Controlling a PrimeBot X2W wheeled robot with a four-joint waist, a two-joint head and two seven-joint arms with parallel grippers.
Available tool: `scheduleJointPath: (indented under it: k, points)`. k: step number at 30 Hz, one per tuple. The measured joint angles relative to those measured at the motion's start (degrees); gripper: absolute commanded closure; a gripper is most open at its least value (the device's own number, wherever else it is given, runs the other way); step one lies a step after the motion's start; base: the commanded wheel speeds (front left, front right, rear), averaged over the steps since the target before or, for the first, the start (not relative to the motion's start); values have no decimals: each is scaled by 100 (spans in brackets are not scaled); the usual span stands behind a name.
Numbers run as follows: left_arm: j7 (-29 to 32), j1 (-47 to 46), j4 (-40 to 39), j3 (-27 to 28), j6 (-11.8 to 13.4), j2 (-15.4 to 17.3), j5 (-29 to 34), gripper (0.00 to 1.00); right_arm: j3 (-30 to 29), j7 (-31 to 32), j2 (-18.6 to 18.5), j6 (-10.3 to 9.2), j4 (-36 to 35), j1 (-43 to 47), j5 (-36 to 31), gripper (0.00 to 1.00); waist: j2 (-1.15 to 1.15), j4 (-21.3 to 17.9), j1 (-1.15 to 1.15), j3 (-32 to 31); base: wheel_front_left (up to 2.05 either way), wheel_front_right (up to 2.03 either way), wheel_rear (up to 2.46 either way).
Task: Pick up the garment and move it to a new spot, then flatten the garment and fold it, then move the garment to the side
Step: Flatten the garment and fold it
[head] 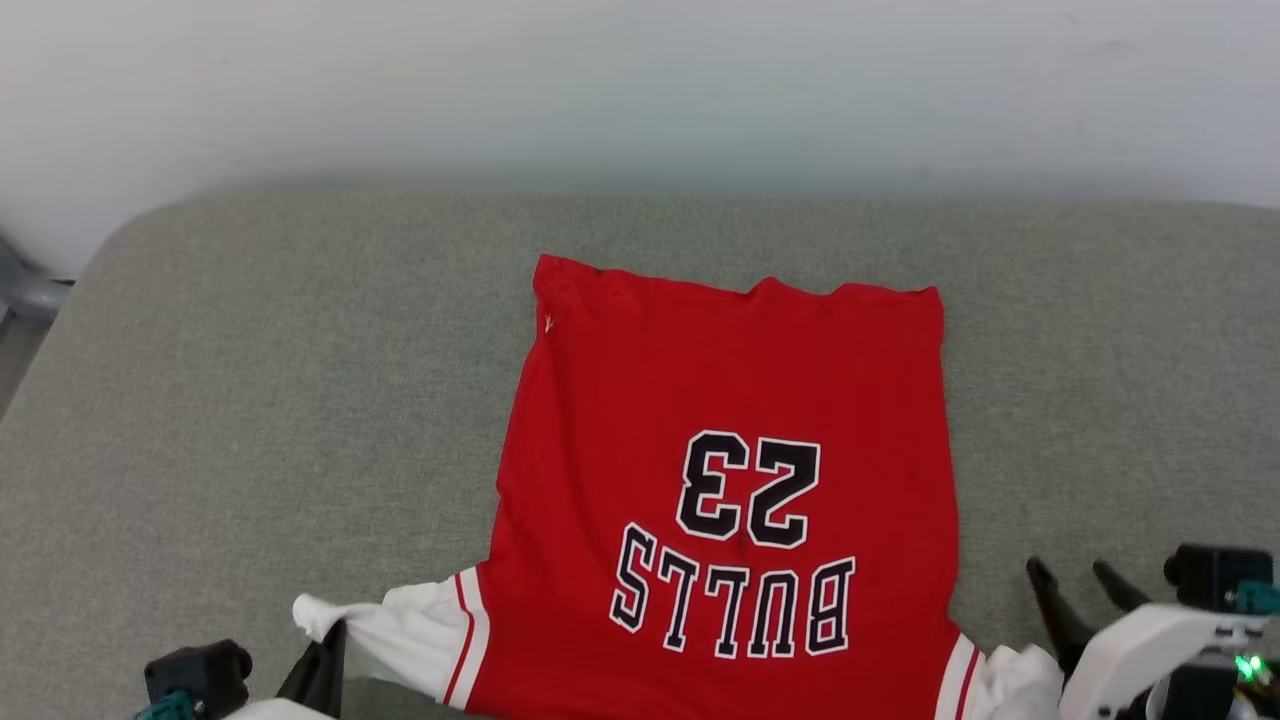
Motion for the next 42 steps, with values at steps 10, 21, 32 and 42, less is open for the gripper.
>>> scheduleJointPath:
  k: [10,21,32,42]
  points:
    - [-211,-949,-267,-274,-79,-232,442,100,-199,490,-499,-2,1726,-2588,140,0,0,430,1,665,0,0,0]
    - [-411,-1684,-628,-547,-200,-537,738,100,159,1898,-1246,-1,2903,-4747,349,0,0,1092,1,1432,0,0,0]
    - [-620,-2030,-619,-716,-370,-812,808,100,558,2540,-1477,-7,3457,-5292,268,7,0,1518,0,2125,0,0,0]
    - [-644,-2047,-422,-711,-382,-781,767,100,695,2971,-1492,-1,3694,-5325,550,100,0,1437,0,1953,0,0,0]
